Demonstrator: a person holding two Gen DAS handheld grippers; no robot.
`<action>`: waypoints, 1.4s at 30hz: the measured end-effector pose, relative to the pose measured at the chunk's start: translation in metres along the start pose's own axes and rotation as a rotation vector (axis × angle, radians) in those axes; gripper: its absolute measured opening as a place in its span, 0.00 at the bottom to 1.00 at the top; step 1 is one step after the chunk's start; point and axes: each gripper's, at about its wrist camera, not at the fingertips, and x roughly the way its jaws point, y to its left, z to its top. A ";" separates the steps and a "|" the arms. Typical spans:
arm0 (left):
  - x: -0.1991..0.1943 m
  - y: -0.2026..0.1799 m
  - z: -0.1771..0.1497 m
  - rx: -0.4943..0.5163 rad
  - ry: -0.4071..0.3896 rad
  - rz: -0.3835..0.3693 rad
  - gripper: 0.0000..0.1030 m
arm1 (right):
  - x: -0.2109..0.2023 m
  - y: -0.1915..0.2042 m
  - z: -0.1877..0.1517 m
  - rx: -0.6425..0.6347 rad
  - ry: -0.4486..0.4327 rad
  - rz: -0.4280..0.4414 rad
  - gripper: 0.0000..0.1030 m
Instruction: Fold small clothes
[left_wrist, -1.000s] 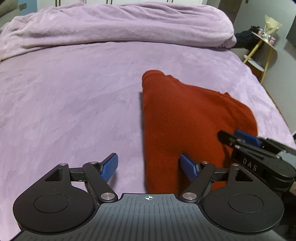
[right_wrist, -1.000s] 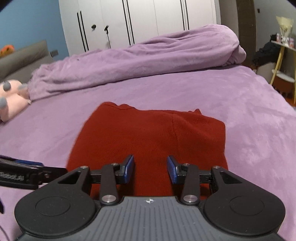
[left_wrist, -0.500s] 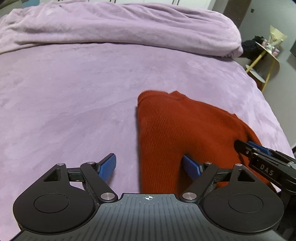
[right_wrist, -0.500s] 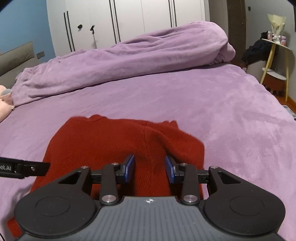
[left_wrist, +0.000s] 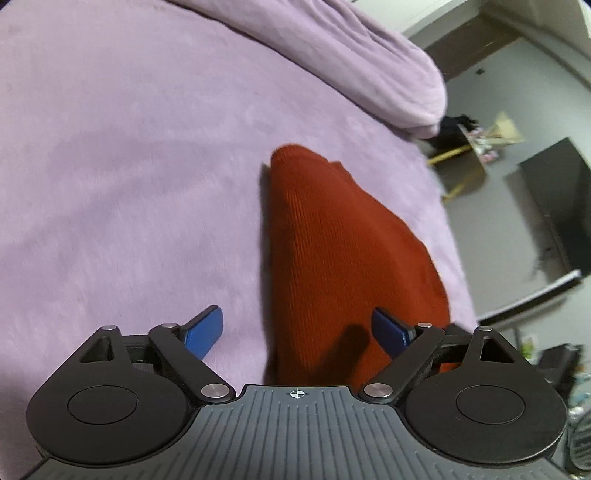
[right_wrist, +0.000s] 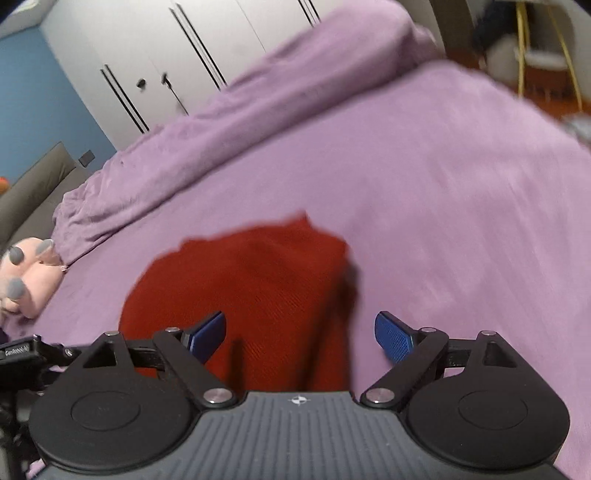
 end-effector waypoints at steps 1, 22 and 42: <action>0.002 0.002 -0.002 -0.001 -0.001 -0.012 0.88 | 0.001 -0.010 -0.004 0.031 0.033 0.027 0.83; -0.033 -0.017 -0.005 -0.062 -0.040 -0.150 0.34 | 0.021 0.019 -0.021 0.275 0.133 0.374 0.29; -0.144 -0.015 -0.056 0.111 -0.184 0.369 0.64 | -0.057 0.182 -0.092 -0.110 -0.008 0.089 0.50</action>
